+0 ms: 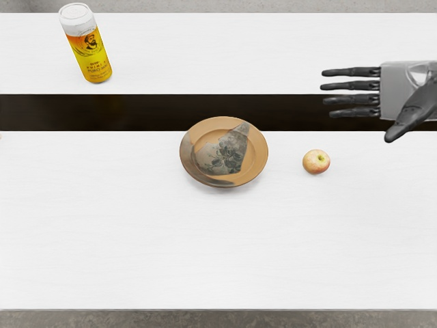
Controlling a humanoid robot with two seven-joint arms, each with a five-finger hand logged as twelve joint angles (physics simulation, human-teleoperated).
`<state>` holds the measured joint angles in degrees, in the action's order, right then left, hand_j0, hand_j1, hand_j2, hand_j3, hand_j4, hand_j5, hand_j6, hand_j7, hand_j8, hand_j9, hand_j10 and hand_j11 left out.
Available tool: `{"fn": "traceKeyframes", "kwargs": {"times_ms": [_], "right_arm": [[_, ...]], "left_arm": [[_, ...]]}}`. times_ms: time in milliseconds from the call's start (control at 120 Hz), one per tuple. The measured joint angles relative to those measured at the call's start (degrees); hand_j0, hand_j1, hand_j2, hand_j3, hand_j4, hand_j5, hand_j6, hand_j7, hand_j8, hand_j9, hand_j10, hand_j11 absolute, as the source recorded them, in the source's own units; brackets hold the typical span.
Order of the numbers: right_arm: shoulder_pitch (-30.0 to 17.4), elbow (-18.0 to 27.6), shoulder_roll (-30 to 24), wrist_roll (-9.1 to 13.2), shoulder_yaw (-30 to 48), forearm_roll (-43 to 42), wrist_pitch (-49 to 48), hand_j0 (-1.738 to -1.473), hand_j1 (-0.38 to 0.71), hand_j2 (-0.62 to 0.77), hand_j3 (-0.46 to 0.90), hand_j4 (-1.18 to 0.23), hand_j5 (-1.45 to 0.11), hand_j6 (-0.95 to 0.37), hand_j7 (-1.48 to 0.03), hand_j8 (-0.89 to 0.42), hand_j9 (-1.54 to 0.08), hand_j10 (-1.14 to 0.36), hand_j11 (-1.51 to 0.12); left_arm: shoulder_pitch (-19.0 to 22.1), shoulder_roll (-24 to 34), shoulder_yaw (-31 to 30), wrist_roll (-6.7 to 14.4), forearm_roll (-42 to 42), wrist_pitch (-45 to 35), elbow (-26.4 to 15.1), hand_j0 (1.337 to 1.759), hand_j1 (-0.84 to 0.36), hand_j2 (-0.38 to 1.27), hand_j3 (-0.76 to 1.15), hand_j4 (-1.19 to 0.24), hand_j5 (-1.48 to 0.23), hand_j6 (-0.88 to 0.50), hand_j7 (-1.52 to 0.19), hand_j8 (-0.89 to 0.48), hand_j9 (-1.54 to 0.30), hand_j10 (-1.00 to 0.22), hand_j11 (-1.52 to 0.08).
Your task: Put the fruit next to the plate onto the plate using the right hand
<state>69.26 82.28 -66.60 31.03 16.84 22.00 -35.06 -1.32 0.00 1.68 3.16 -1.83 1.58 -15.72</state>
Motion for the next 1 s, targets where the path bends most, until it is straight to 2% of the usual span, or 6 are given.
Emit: {"fn": "traceKeyframes", "kwargs": {"times_ms": [275,350,442,608,900,1000], "right_arm": [[0.6,1.5,-0.1,0.0,0.5,-2.4,0.0,-1.658,-0.32,-0.01,0.0,-0.02,-0.03,-0.02,-0.03,-0.02,-0.03,-0.02,-0.03],[2.4,5.2,0.1,0.0,2.1,-10.5,0.9,-1.658,-0.31,-0.01,0.0,-0.03,-0.05,-0.03,-0.05,-0.03,-0.05,-0.03,-0.05],[3.5,10.2,1.7,0.1,3.6,-22.5,10.8,-1.658,-0.29,-0.01,0.0,-0.05,-0.06,-0.05,-0.06,-0.05,-0.06,-0.05,-0.06],[1.1,13.1,9.6,0.3,3.0,-38.7,26.3,-1.658,-0.26,-0.02,0.0,-0.08,-0.1,-0.08,-0.1,-0.08,-0.1,-0.08,-0.1],[-3.6,10.7,13.1,0.6,-4.1,-53.3,38.4,-1.658,-0.26,-0.01,0.0,-0.08,-0.1,-0.08,-0.1,-0.08,-0.1,-0.08,-0.1],[-2.9,7.3,19.7,2.1,-7.0,-58.9,40.3,-1.658,-0.28,-0.01,0.0,-0.06,-0.08,-0.06,-0.08,-0.06,-0.08,-0.06,-0.08]], "left_arm": [[0.0,0.0,0.0,0.0,0.0,0.0,0.0,1.658,0.35,0.0,0.0,0.0,0.0,0.0,0.0,0.0,0.0,0.0,0.0],[0.0,0.0,0.0,0.0,0.0,0.0,0.0,1.658,0.35,0.0,0.0,0.0,0.0,0.0,0.0,0.0,0.0,0.0,0.0],[0.0,0.0,0.0,0.0,0.0,0.0,0.0,1.658,0.35,0.0,0.0,0.0,0.0,0.0,0.0,0.0,0.0,0.0,0.0],[0.0,0.0,0.0,0.0,0.0,0.0,0.0,1.658,0.35,0.0,0.0,0.0,0.0,0.0,0.0,0.0,0.0,0.0,0.0],[0.0,0.0,0.0,0.0,0.0,0.0,0.0,1.658,0.35,0.0,0.0,0.0,0.0,0.0,0.0,0.0,0.0,0.0,0.0],[0.0,0.0,0.0,0.0,0.0,0.0,0.0,1.658,0.35,0.0,0.0,0.0,0.0,0.0,0.0,0.0,0.0,0.0,0.0]]}}
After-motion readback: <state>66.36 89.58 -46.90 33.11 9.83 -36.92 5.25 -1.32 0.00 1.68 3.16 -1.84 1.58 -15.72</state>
